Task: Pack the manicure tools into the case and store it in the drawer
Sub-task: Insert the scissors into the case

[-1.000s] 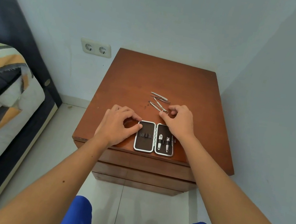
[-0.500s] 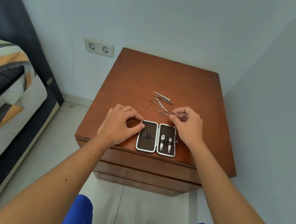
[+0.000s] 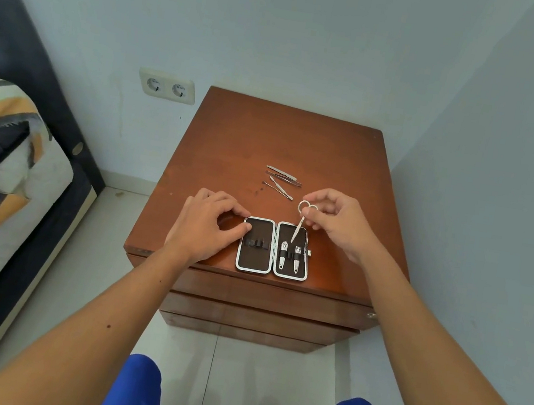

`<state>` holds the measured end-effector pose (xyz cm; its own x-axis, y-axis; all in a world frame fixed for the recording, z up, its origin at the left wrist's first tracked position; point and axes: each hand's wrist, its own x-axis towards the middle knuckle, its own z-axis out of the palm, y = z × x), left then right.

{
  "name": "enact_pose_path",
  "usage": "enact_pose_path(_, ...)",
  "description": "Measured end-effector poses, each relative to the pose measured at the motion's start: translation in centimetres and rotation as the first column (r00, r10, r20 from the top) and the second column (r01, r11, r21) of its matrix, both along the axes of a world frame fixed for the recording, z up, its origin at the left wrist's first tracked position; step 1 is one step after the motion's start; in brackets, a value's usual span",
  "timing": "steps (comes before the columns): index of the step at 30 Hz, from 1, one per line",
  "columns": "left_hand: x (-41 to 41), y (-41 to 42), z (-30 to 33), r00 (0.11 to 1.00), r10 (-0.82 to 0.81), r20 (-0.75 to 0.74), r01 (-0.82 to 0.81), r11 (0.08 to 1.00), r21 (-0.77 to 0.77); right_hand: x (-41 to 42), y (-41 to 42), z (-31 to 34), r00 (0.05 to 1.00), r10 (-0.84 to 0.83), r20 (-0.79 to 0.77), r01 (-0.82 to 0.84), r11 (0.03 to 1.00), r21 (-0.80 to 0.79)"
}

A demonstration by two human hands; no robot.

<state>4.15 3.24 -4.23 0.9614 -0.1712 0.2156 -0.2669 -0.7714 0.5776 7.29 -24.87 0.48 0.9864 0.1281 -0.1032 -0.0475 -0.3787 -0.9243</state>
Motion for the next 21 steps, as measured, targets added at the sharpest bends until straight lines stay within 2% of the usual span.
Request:
enact_pose_path(5,0.0,0.0,0.0,1.000,-0.001,0.004,0.001,1.000,-0.009,0.3,0.2,-1.1,0.999,0.044,-0.010,-0.045,0.997,-0.070)
enact_pose_path(12,0.0,0.1,-0.1,1.000,-0.006,0.014,0.006,1.000,-0.018,0.4,0.2,-2.0,0.994,0.093,0.060,-0.080,0.977,-0.199)
enact_pose_path(16,0.0,0.0,0.0,1.000,-0.004,0.013,0.004,1.000,-0.022,0.2,0.2,-2.2,0.997,0.037,0.065,-0.029,0.993,-0.115)
enact_pose_path(21,-0.1,0.0,0.0,1.000,-0.003,0.010,0.003,1.000,-0.018,-0.2,0.2,-2.5,0.998,0.059,0.015,-0.058,0.995,-0.079)
